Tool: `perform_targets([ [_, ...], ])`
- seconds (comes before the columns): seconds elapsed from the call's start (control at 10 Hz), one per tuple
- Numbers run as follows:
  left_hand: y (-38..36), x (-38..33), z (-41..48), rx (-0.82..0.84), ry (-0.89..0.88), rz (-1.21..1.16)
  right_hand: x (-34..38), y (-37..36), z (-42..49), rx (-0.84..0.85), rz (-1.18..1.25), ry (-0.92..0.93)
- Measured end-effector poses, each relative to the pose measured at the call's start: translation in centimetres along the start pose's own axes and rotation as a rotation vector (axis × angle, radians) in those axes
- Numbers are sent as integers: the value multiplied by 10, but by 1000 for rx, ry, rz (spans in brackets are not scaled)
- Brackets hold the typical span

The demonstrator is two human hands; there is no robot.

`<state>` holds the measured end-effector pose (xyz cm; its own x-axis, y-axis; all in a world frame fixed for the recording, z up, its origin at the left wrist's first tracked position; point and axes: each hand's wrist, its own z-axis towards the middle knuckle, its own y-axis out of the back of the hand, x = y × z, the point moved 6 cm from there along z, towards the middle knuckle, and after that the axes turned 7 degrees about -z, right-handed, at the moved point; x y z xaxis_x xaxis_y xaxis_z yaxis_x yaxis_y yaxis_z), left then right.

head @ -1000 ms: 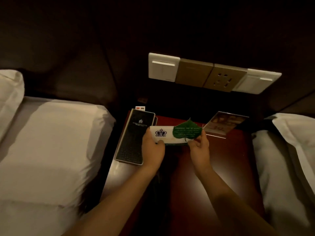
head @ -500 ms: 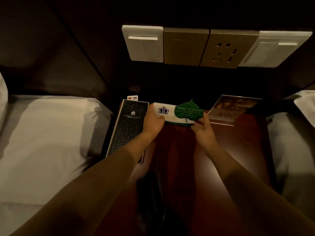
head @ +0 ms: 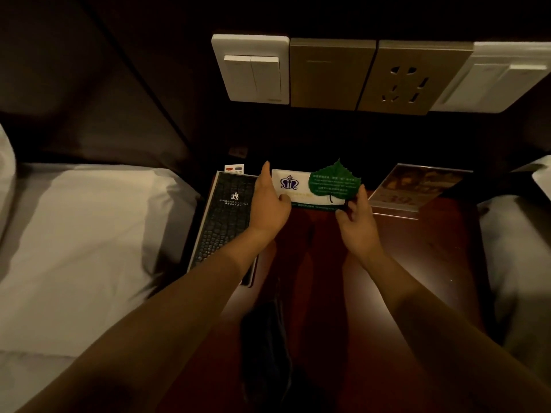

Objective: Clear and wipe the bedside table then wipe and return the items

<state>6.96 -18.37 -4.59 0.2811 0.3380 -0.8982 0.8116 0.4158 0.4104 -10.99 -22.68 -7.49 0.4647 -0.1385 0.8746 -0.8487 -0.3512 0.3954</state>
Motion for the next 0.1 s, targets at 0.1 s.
perform_targets([
  [0.1, 10, -7, -14, 21, -11, -48, 15, 4, -18, -61, -125, 71],
])
